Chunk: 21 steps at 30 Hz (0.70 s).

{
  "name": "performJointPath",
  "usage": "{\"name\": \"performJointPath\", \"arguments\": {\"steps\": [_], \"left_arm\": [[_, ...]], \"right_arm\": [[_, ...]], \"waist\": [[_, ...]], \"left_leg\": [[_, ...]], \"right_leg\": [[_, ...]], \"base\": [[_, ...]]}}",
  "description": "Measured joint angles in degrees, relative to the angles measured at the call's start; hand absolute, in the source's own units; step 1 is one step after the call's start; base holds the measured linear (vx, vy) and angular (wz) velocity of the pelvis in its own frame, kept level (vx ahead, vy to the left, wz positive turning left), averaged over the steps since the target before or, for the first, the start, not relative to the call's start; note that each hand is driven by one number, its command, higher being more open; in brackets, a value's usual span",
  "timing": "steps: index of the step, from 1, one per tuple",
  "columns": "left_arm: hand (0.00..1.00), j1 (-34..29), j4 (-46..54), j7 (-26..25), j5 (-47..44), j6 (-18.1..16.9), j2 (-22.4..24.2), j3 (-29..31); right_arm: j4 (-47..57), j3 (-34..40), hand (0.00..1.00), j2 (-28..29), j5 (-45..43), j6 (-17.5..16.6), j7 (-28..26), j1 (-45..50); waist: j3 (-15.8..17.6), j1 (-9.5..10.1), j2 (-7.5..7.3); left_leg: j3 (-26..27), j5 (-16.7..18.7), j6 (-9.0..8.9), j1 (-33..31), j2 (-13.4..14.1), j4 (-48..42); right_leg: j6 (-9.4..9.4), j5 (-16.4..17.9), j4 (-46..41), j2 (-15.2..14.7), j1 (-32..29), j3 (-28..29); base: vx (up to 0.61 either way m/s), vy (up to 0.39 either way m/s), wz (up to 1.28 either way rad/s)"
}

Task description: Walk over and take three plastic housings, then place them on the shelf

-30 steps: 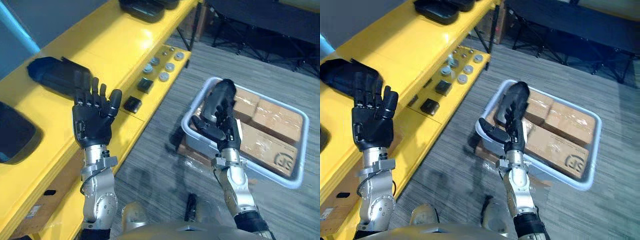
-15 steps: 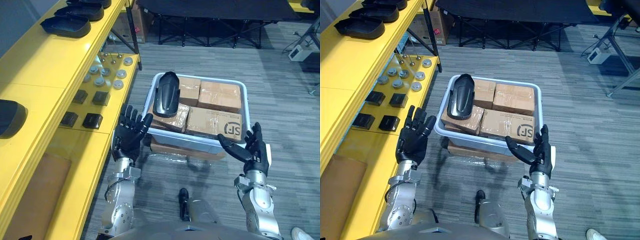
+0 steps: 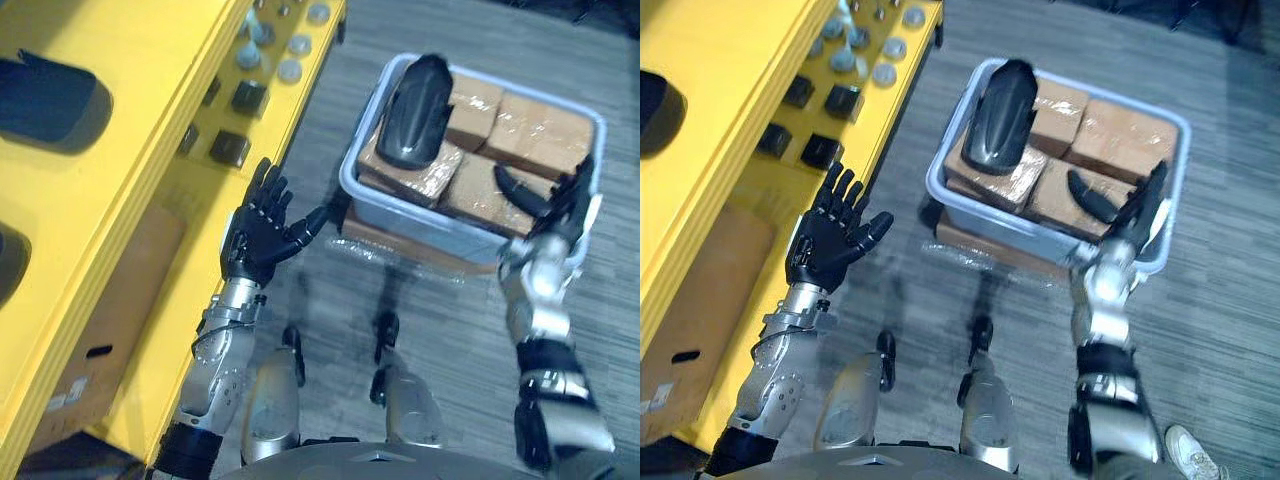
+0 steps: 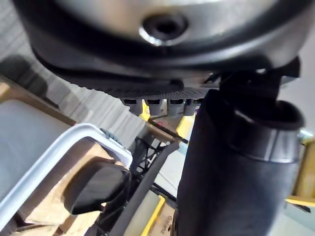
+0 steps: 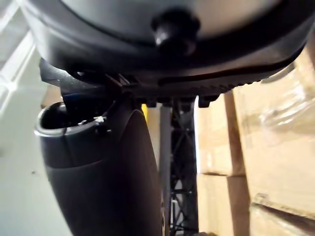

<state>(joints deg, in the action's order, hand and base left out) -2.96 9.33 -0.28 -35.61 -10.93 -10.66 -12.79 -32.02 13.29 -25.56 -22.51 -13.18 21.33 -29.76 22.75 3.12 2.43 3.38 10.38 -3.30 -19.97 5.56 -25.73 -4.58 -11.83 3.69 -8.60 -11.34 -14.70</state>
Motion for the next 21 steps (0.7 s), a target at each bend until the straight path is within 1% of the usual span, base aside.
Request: {"name": "performJointPath", "arguments": {"steps": [2, 3, 5, 6, 8, 9, 11, 13, 14, 15, 16, 17, 18, 20, 21], "left_arm": [[1.00, 1.3, -1.7, 0.0, -0.1, 0.0, 0.1, -1.8], [1.00, 1.8, -2.5, 0.0, -0.3, -0.1, 0.2, -2.3], [1.00, 3.5, -5.6, 0.0, -0.6, -0.1, 1.1, -3.2], [1.00, 3.5, -6.5, 0.0, -0.8, -0.2, 1.4, -3.3], [1.00, 4.8, -9.4, -0.3, -0.8, -0.4, 1.7, -3.4], [1.00, 4.8, -10.0, -0.5, -0.8, -0.6, 1.7, -3.4], [1.00, 5.3, -11.9, -0.9, -1.0, -0.9, 1.7, -4.0], [1.00, 4.9, -12.5, -1.8, -2.0, -1.7, 1.7, -4.4], [1.00, 4.9, -13.5, -2.0, -2.0, -1.8, 1.8, -4.8], [1.00, 5.4, -14.8, -2.5, -2.0, -1.8, 1.9, -5.5], [1.00, 5.8, -15.2, -2.7, -2.0, -1.8, 1.9, -5.8], [1.00, 6.0, -16.0, -3.0, -2.0, -1.9, 1.9, -6.3], [1.00, 6.1, -16.3, -3.3, -2.1, -2.0, 1.9, -6.4], [1.00, 6.4, -17.2, -3.7, -2.2, -2.7, 1.9, -6.8], [1.00, 7.0, -18.4, -4.2, -2.2, -2.8, 2.0, -7.3]], "right_arm": [[-6.8, -1.4, 1.00, -3.8, -1.0, 0.8, 0.3, -6.9], [-8.7, -2.2, 1.00, -4.9, -1.0, 1.1, 0.3, -8.8], [-13.9, -6.0, 1.00, -8.3, -1.5, 1.6, 0.4, -14.4], [-15.3, -7.3, 1.00, -9.0, -1.5, 1.6, 0.4, -16.3], [-18.5, -10.2, 1.00, -10.9, -2.1, 1.7, 0.5, -19.8], [-19.5, -10.9, 1.00, -11.1, -2.8, 1.8, 0.5, -20.8], [-22.3, -12.5, 1.00, -12.7, -3.2, 3.2, 0.6, -23.4], [-25.5, -14.4, 1.00, -13.7, -3.2, 6.0, 0.6, -27.0], [-26.8, -15.0, 1.00, -14.5, -3.3, 6.9, 0.6, -27.8], [-28.3, -15.2, 1.00, -15.8, -3.3, 8.1, 0.4, -28.8], [-29.2, -15.5, 1.00, -16.5, -3.3, 8.9, 0.3, -29.6], [-31.1, -16.2, 1.00, -18.1, -3.2, 10.4, -0.1, -31.0], [-32.0, -16.3, 1.00, -18.7, -3.1, 11.4, -0.3, -31.7], [-34.8, -16.3, 1.00, -20.5, -2.9, 14.9, -0.9, -33.8], [-36.2, -16.3, 1.00, -21.6, -2.8, 17.6, -0.9, -34.6]], "waist": [[0.5, 0.99, 0.74], [0.7, 1.40, 1.08], [1.5, 1.94, 2.31], [1.7, 2.13, 2.67], [2.3, 3.34, 3.47], [2.5, 3.53, 3.74], [3.2, 4.53, 4.76], [3.4, 4.98, 5.04], [3.5, 5.31, 5.25], [3.9, 5.69, 5.95], [4.1, 5.80, 6.35], [4.5, 6.18, 7.05], [4.5, 6.26, 7.21], [4.7, 6.51, 7.57], [5.0, 6.73, 8.24]], "left_leg": [[-1.1, -0.1, 0.07, -1.5, -0.2, -0.7], [-1.3, -0.1, 0.07, -1.7, -0.2, -0.9], [-2.5, -0.1, 0.08, -2.2, -0.7, -1.0], [-2.9, -0.1, 0.12, -2.7, -1.0, -1.1], [-3.5, -0.1, 0.14, -3.5, -1.1, -1.5], [-3.8, -0.1, 0.14, -3.6, -1.2, -1.7], [-4.4, -0.1, 0.16, -3.7, -1.2, -1.9], [-4.6, -0.3, 0.53, -4.7, -1.5, -2.1], [-4.7, -0.4, 0.70, -4.9, -1.8, -2.1], [-4.8, -0.5, 0.82, -5.0, -2.1, -2.4], [-4.9, -0.4, 0.94, -5.4, -2.1, -2.8], [-5.0, -0.3, 1.16, -6.2, -2.3, -3.6], [-5.0, -0.3, 1.21, -6.9, -2.5, -4.0], [-5.1, -0.5, 1.54, -8.9, -2.9, -4.9], [-5.2, -0.4, 1.60, -9.5, -2.9, -5.5]], "right_leg": [[-0.32, -0.9, 0.6, 0.0, -0.3, -0.9], [-0.33, -1.0, 0.6, 0.1, -0.3, -1.0], [-0.46, -1.1, 0.5, -0.2, -0.2, -2.1], [-0.48, -1.1, 0.5, -0.3, -0.4, -2.5], [-0.56, -1.2, 0.3, -0.4, -0.7, -2.8], [-0.56, -1.2, 0.2, -0.4, -0.7, -3.2], [-0.55, -1.2, -0.8, -0.4, -0.8, -3.8], [-0.52, -1.2, -1.6, -0.8, -2.0, -4.0], [-0.53, -1.1, -1.8, -1.0, -2.1, -4.1], [-0.51, -1.1, -2.4, -1.4, -2.3, -4.3], [-0.46, -1.1, -2.8, -1.5, -2.5, -4.5], [-0.40, -1.0, -3.0, -1.7, -3.0, -4.7], [-0.36, -1.0, -3.0, -1.8, -3.4, -5.0], [-0.27, -0.9, -3.1, -2.2, -4.8, -5.4], [-0.27, -0.9, -3.5, -2.2, -5.2, -5.5]], "base": [[-0.01, 0.058, 0.22], [0.00, 0.057, 0.17], [-0.01, 0.063, 0.20], [-0.02, 0.076, 0.20], [-0.02, 0.063, 0.17], [-0.03, 0.042, 0.17], [-0.04, 0.034, 0.11], [-0.06, 0.051, 0.08], [-0.08, 0.067, 0.10], [-0.07, 0.062, 0.07], [-0.09, 0.073, 0.06], [-0.08, 0.061, 0.04], [-0.11, 0.067, 0.05], [-0.11, 0.055, 0.05], [-0.12, 0.067, 0.00]]}}
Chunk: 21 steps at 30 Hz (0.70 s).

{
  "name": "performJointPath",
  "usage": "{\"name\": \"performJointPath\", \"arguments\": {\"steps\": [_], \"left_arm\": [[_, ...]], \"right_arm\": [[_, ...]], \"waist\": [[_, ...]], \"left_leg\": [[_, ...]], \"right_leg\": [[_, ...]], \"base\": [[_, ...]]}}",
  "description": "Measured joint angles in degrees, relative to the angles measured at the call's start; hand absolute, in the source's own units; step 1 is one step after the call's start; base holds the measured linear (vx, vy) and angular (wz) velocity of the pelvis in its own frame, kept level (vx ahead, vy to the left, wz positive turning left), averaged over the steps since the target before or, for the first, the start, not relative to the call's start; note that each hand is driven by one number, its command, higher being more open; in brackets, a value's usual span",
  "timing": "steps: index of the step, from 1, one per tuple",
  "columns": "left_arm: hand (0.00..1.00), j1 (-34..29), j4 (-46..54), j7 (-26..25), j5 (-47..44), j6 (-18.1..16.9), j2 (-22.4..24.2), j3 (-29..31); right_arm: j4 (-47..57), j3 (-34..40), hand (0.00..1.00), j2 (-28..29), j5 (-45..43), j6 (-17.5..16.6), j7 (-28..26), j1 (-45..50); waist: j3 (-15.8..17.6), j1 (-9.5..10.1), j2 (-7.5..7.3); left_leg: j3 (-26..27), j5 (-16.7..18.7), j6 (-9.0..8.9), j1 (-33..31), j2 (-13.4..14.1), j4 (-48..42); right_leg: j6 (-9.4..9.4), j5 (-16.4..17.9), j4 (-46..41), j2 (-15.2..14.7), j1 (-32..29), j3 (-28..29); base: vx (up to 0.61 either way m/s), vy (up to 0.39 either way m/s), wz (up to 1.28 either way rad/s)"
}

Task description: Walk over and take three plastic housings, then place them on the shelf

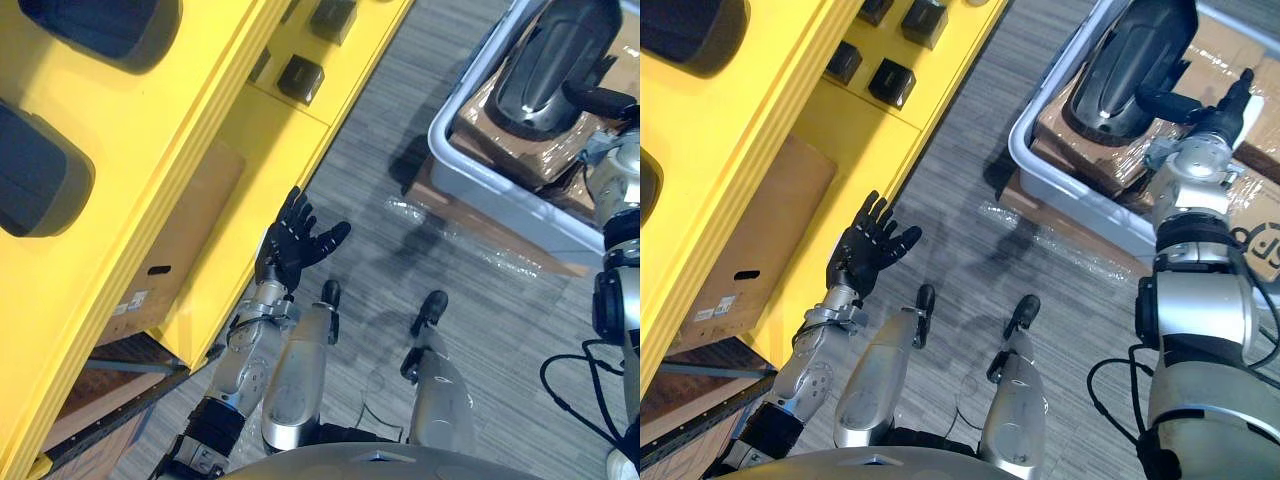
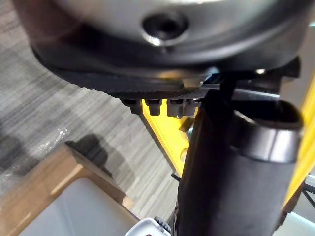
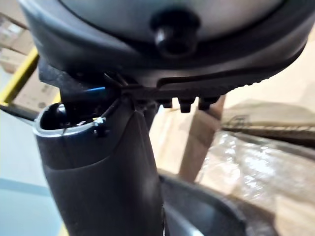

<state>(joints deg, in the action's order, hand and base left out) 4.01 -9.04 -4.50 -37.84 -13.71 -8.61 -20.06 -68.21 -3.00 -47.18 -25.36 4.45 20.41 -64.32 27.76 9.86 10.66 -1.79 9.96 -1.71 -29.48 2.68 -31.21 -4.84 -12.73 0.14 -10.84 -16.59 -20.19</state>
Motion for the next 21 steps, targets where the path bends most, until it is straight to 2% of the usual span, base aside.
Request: {"name": "performJointPath", "arguments": {"steps": [3, 4, 8, 11, 15, 17, 19, 21], "left_arm": [[1.00, 0.4, -1.7, -1.5, 0.0, -0.1, 0.7, -0.8], [1.00, 0.1, -1.9, -2.0, 0.0, -0.1, 0.8, -1.4], [1.00, 0.1, -3.4, -3.0, -0.1, -0.2, 1.0, -3.6], [1.00, 0.2, -4.2, -3.1, -0.3, -0.2, 1.2, -4.1], [1.00, 0.1, -4.7, -3.7, -0.3, -0.4, 1.2, -4.1], [1.00, 0.1, -4.7, -3.7, -0.3, -0.6, 1.2, -4.3], [1.00, 0.0, -4.7, -3.7, -0.3, -1.3, 1.2, -4.3], [1.00, 0.0, -4.7, -3.7, -0.3, -1.4, 1.1, -4.2]], "right_arm": [[-1.2, -0.1, 1.00, -1.8, 2.6, 3.2, 0.0, -1.1], [-1.4, -0.4, 0.00, -2.7, 2.6, 5.4, 0.0, -2.8], [-2.0, -2.3, 0.00, -3.0, 5.7, 9.1, -0.9, -4.1], [-3.2, -3.5, 0.00, -5.5, 9.4, 11.1, -1.7, -4.1], [-4.3, -4.4, 0.00, -6.6, 11.4, 12.8, -2.3, -4.1], [-4.9, -4.3, 0.00, -7.0, 11.4, 13.7, -2.2, -4.2], [-6.8, -4.2, 0.00, -7.0, 11.0, 16.7, -2.5, -4.0], [-6.9, -3.2, 0.00, -6.9, 10.4, 16.7, -2.3, -4.2]], "waist": [[0.3, 0.76, 0.84], [0.3, 1.11, 0.86], [0.4, 1.37, 1.00], [0.4, 2.39, 1.06], [0.4, 2.53, 1.53], [0.4, 2.55, 1.53], [0.4, 2.57, 1.54], [0.3, 2.42, 1.63]], "left_leg": [[0.1, 0.1, 0.17, -0.9, 0.0, -0.8], [0.2, 0.0, 0.23, -1.5, 0.0, -1.0], [0.1, 0.0, 0.25, -1.9, 0.0, -1.6], [0.2, 0.0, 0.25, -2.0, 0.0, -1.5], [0.2, 0.0, 0.24, -2.0, 0.1, -1.4], [0.1, 0.0, 0.23, -2.0, 0.2, -1.4], [0.1, 0.0, 0.22, -1.9, 0.3, -1.4], [0.2, 0.0, 0.22, -1.8, 0.5, -1.6]], "right_leg": [[0.26, 0.2, -0.3, -0.2, -0.7, 0.0], [0.46, 0.3, -0.3, -0.2, -1.3, 0.0], [0.45, 0.3, -1.0, -0.2, -1.7, -0.5], [0.44, 0.3, -1.1, -0.3, -2.0, -0.5], [0.43, 0.3, -1.2, -0.3, -2.0, -0.6], [0.42, 0.3, -1.2, -0.2, -2.0, -0.6], [0.43, 0.3, -1.2, -0.1, -1.8, -0.7], [0.43, 0.3, -1.3, -0.1, -1.8, -0.6]], "base": [[-0.09, 0.050, -0.03], [-0.08, 0.039, -0.01], [-0.05, 0.033, 0.03], [-0.01, 0.011, 0.00], [0.00, 0.000, 0.00], [0.00, 0.000, 0.00], [0.00, 0.000, 0.00], [-0.02, 0.011, -0.01]]}}
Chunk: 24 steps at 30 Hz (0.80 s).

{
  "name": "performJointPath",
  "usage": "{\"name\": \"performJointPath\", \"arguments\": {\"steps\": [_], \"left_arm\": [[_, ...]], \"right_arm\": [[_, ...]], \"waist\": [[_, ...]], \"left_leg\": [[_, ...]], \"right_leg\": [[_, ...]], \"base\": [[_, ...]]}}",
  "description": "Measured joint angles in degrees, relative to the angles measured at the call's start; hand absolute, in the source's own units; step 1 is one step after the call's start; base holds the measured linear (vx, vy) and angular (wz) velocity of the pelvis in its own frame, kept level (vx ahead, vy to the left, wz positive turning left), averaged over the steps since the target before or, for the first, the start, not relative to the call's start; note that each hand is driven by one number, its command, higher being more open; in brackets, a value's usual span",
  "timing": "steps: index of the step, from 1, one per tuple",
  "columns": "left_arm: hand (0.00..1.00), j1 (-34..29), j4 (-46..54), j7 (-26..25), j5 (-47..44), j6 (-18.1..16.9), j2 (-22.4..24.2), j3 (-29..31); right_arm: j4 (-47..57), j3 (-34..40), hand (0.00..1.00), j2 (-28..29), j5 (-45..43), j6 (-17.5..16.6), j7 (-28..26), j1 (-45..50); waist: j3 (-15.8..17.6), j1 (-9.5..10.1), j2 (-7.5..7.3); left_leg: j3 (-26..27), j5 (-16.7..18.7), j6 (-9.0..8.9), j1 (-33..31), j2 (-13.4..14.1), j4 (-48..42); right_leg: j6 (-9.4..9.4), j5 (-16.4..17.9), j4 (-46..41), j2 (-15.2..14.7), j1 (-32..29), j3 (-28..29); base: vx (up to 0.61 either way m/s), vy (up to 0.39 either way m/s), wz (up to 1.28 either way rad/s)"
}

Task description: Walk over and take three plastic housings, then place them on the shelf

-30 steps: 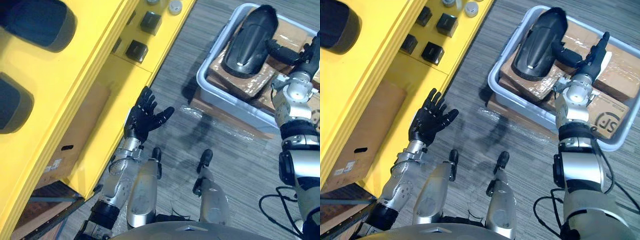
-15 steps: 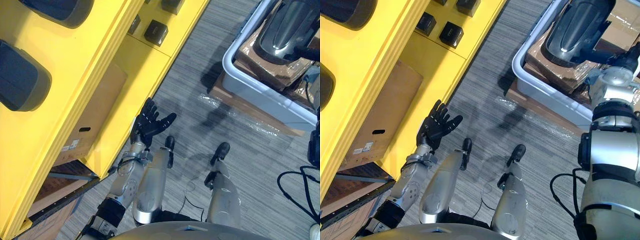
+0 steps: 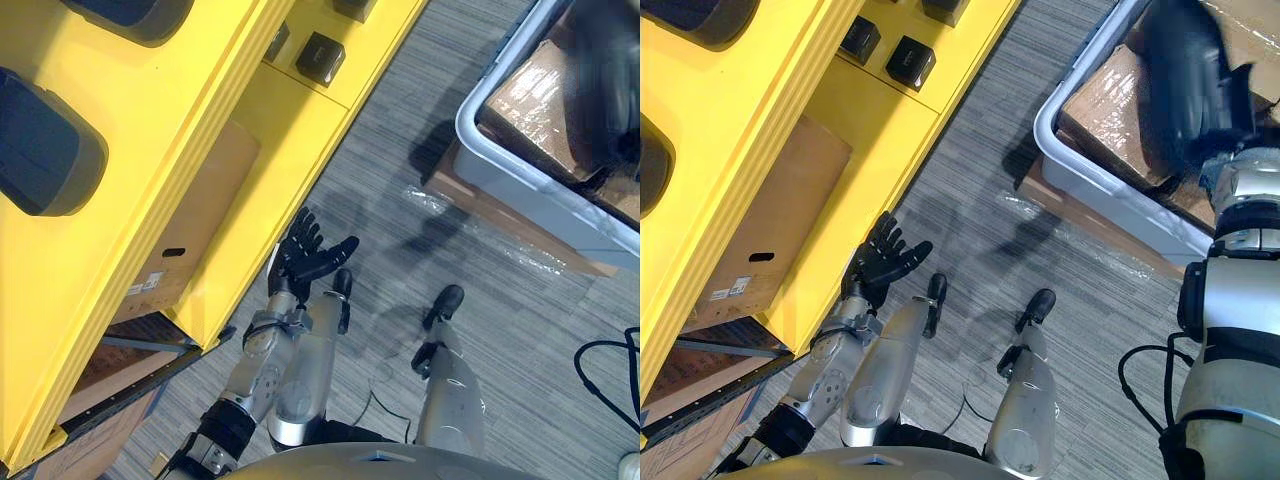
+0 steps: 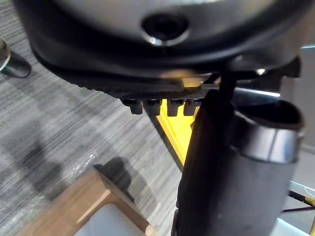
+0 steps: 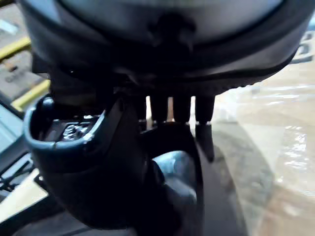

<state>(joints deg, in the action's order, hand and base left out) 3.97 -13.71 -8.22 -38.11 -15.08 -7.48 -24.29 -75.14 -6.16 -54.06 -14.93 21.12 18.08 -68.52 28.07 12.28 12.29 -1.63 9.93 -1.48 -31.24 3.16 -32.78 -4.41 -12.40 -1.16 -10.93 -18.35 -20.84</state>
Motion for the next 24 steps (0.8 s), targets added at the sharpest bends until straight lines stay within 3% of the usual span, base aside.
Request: {"name": "performJointPath", "arguments": {"steps": [4, 9, 12, 17, 20, 22, 24], "left_arm": [[1.00, -0.8, 0.6, -1.8, 0.3, -1.0, 0.0, 0.3], [1.00, -4.6, 3.3, -2.4, 0.3, -1.1, -0.9, 3.8], [1.00, -6.4, 6.5, -1.6, 0.3, -1.1, -2.5, 5.5], [1.00, -8.2, 15.3, 5.5, -4.1, -0.3, -4.8, 7.3], [1.00, -8.5, 17.7, 9.8, -9.0, 5.3, -5.4, 7.1], [1.00, -8.0, 18.2, 13.0, -15.4, 12.8, -5.8, 6.4], [1.00, -6.2, 17.9, 13.8, -22.2, 19.0, -6.5, 4.4]], "right_arm": [[-1.2, 2.8, 0.00, 0.1, -1.8, 4.2, 1.0, 0.3], [-2.8, 6.7, 0.00, 0.1, -1.7, 4.9, 3.7, 0.9], [-2.7, 6.9, 0.00, 0.1, -1.6, 3.8, 5.5, 1.5], [3.6, 7.8, 0.00, 1.5, 3.5, -2.8, 9.1, 6.9], [12.8, 7.5, 0.00, 2.8, 8.1, -6.1, 11.1, 10.5], [20.4, 4.7, 0.00, 3.9, 15.2, -9.4, 13.0, 14.3], [25.1, 4.4, 0.00, 5.0, 19.1, -10.9, 14.1, 16.4]], "waist": [[0.0, 0.15, 0.02], [0.0, -0.94, -0.08], [0.4, -1.78, -0.56], [0.9, -3.49, -3.84], [0.3, -5.06, -5.55], [-2.5, -6.50, -8.09], [-3.4, -7.41, -9.60]], "left_leg": [[-0.1, 0.1, -0.12, 1.2, 0.4, 0.0], [-0.1, 0.1, -0.13, 3.1, 0.5, 0.2], [0.2, 0.1, -0.16, 5.8, 0.6, 1.6], [0.4, -1.4, -1.05, 10.5, 0.7, 6.0], [1.0, -1.8, -1.58, 14.4, 1.3, 8.5], [1.5, -2.3, -2.29, 15.9, 1.8, 11.2], [2.3, -2.5, -2.64, 18.1, 2.5, 12.9]], "right_leg": [[0.82, 0.6, 0.0, 0.2, 1.5, -0.5], [0.85, 0.6, 0.3, 0.3, 3.5, -0.6], [0.83, 0.6, 1.2, 0.4, 6.0, -0.6], [0.37, 0.3, 3.5, 0.8, 9.6, -0.8], [0.18, 0.2, 4.5, 1.4, 12.5, -0.6], [0.24, 0.3, 5.6, 1.9, 12.8, -0.2], [0.33, 0.4, 5.6, 2.5, 13.7, 0.4]], "base": [[-0.06, 0.026, 0.02], [-0.03, 0.025, 0.01], [0.00, 0.000, 0.00], [0.00, -0.002, 0.01], [0.06, -0.036, -0.09], [0.09, -0.036, -0.14], [0.09, -0.029, -0.21]]}}
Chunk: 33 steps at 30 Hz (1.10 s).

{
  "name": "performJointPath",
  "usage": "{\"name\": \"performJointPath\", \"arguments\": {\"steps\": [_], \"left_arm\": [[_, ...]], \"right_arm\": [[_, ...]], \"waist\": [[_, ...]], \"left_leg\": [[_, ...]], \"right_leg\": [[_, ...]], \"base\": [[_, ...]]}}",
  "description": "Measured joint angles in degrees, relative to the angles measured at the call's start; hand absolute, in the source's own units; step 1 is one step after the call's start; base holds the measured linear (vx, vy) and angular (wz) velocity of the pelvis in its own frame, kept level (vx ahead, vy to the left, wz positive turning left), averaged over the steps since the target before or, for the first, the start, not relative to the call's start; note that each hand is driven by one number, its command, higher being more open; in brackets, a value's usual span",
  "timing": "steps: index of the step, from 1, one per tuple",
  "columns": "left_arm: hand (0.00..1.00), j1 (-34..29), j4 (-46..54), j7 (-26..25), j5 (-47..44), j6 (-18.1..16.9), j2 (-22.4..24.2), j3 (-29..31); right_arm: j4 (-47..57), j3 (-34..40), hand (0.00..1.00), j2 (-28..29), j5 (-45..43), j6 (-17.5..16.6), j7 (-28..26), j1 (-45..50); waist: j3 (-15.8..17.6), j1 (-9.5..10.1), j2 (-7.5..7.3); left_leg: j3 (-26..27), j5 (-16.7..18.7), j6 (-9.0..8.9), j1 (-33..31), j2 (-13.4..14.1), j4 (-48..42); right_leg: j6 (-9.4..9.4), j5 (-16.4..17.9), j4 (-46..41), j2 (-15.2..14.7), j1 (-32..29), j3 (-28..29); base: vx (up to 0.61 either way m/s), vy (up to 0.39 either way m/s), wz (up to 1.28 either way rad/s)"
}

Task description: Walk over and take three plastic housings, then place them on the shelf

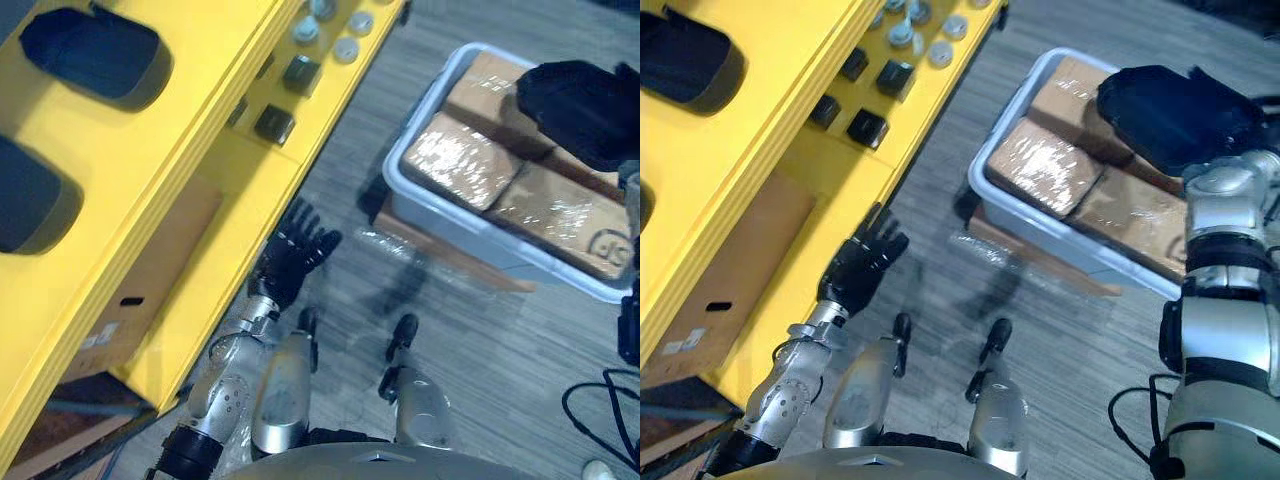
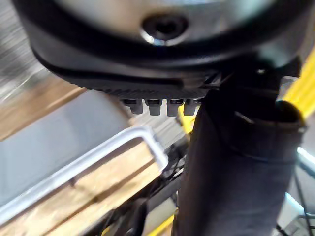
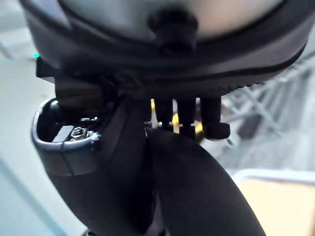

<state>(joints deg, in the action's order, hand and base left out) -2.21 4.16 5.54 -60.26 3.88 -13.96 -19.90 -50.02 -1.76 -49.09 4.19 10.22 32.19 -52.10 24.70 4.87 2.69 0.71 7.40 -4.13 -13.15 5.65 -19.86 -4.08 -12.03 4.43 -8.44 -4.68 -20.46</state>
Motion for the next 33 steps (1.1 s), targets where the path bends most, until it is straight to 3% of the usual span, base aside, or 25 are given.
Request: {"name": "performJointPath", "arguments": {"steps": [4, 9, 13, 17, 21, 24, 28, 33], "left_arm": [[1.00, 5.6, -5.0, 0.5, -12.4, 9.7, 1.2, -5.5], [1.00, 12.6, -14.8, -1.2, -21.4, 12.6, 5.2, -7.7], [1.00, 16.6, -20.9, -5.8, -31.4, 12.4, 5.9, -7.8], [1.00, 18.1, -22.9, -6.9, -37.7, 12.3, 6.7, -8.7], [1.00, 21.4, -24.0, -6.6, -45.4, 8.6, 10.1, -10.8], [1.00, 23.8, -24.9, -6.5, -46.3, 5.8, 11.1, -10.8], [1.00, 25.2, -27.0, -6.3, -49.8, 1.5, 11.6, -11.2], [1.00, 25.3, -27.2, -5.7, -49.9, -1.2, 11.9, -11.5]], "right_arm": [[8.9, -0.1, 0.00, 4.2, 7.0, -4.0, 1.0, 6.7], [16.9, -0.9, 0.00, 6.5, 11.7, -7.2, 1.2, 14.2], [24.6, -0.9, 0.00, 7.8, 17.8, -10.3, 2.5, 20.1], [29.9, -0.8, 0.00, 9.9, 20.4, -14.5, 3.5, 22.7], [36.1, -1.5, 0.00, 14.7, 22.7, -19.5, 4.6, 28.0], [37.4, -2.6, 0.00, 17.6, 24.8, -21.7, 3.5, 29.0], [37.4, -5.4, 0.00, 19.1, 25.0, -23.0, 1.0, 29.5], [37.4, -6.9, 0.00, 20.9, 26.9, -23.7, 0.4, 32.6]], "waist": [[-5.4, -2.15, -2.96], [-9.8, -4.52, -3.56], [-12.3, -7.11, -4.75], [-13.0, -8.50, -5.30], [-14.5, -8.80, -5.74], [-14.6, -8.99, -5.88], [-14.7, -9.37, -6.14], [-15.0, -9.57, -6.55]], "left_leg": [[2.7, -0.3, -0.57, 3.8, 1.0, 3.9], [5.6, -0.4, -0.64, 8.5, 1.1, 7.2], [7.5, -0.3, -0.66, 10.1, 0.9, 8.2], [8.5, -0.5, -0.92, 11.8, 1.1, 9.3], [9.3, -0.8, -1.06, 12.4, 1.0, 9.9], [9.9, -0.9, -1.03, 13.3, 1.0, 10.2], [10.1, -0.9, -1.03, 13.7, 0.9, 10.7], [10.0, -1.2, -1.11, 13.9, 0.9, 11.1]], "right_leg": [[0.17, 0.4, 0.0, 0.8, 0.3, 2.2], [0.01, 0.5, 0.0, 0.8, 1.9, 4.2], [-0.21, 1.6, 0.0, 0.6, 1.9, 5.6], [-0.04, 1.8, 0.1, 0.7, 2.3, 6.6], [0.05, 1.9, 0.1, 0.7, 2.3, 6.9], [0.05, 1.9, 0.1, 0.7, 2.8, 7.4], [0.04, 1.9, 0.1, 0.6, 2.7, 7.8], [0.03, 1.8, 0.0, 0.6, 2.8, 7.7]], "base": [[0.09, 0.000, -0.31], [0.06, 0.039, -0.28], [-0.02, 0.010, -0.26], [-0.05, -0.010, -0.16], [-0.04, -0.003, -0.04], [-0.02, 0.013, -0.10], [-0.01, 0.006, -0.05], [0.00, 0.000, 0.00]]}}
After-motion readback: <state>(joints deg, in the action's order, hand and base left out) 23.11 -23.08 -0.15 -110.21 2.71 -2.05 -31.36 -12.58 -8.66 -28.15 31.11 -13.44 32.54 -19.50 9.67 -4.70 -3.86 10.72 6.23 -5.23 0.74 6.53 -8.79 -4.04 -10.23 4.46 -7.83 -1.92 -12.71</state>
